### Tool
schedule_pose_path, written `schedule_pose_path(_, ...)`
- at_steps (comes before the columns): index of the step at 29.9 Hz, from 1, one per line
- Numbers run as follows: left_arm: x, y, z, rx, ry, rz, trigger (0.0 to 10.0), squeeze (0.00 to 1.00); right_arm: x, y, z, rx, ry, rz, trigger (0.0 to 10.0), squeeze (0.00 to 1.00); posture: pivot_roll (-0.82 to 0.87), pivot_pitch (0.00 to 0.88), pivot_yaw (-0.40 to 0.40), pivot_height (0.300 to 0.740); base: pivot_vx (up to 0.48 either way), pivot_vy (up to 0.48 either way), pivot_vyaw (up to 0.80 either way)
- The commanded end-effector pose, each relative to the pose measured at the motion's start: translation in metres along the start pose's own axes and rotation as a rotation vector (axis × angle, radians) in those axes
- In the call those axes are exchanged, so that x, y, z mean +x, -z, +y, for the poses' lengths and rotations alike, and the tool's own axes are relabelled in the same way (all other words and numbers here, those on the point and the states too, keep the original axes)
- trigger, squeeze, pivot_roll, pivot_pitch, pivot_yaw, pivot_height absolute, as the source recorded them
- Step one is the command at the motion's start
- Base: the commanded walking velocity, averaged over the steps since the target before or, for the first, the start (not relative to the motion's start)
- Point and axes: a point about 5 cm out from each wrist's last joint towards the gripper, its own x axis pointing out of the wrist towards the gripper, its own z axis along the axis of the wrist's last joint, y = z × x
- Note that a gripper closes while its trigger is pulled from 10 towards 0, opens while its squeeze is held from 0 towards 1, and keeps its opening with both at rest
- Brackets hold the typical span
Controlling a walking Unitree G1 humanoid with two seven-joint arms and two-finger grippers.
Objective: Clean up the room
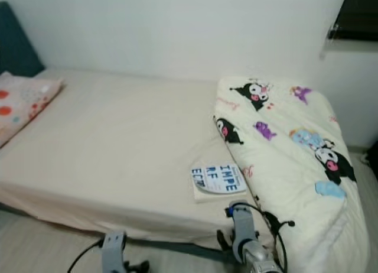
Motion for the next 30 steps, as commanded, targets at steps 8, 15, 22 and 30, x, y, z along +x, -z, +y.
schedule_pose_path(8,-0.002,0.005,0.003,0.016,0.006,-0.022,10.0,0.00,0.001,-0.026,-0.016,0.178,0.079,-0.099,10.0,0.00,-0.05,0.075,0.027,0.740,0.000,0.000,-0.26)
schedule_pose_path(15,-0.012,-0.080,0.029,0.118,0.115,-0.356,10.0,0.00,-0.003,-0.045,-0.038,0.411,0.130,-0.221,10.0,0.00,-0.05,0.091,0.018,0.740,0.000,0.000,-0.19)
schedule_pose_path(22,-0.020,-0.147,0.012,0.180,0.183,-0.601,10.0,0.00,-0.005,-0.074,-0.051,0.616,0.120,-0.349,10.0,0.00,-0.05,0.092,0.021,0.720,0.000,0.000,0.00)
schedule_pose_path(30,-0.027,-0.175,0.004,0.058,0.242,-0.747,10.0,0.00,-0.004,-0.105,-0.044,0.698,-0.011,-0.458,10.0,0.00,-0.05,0.085,0.020,0.685,0.000,0.000,0.00)
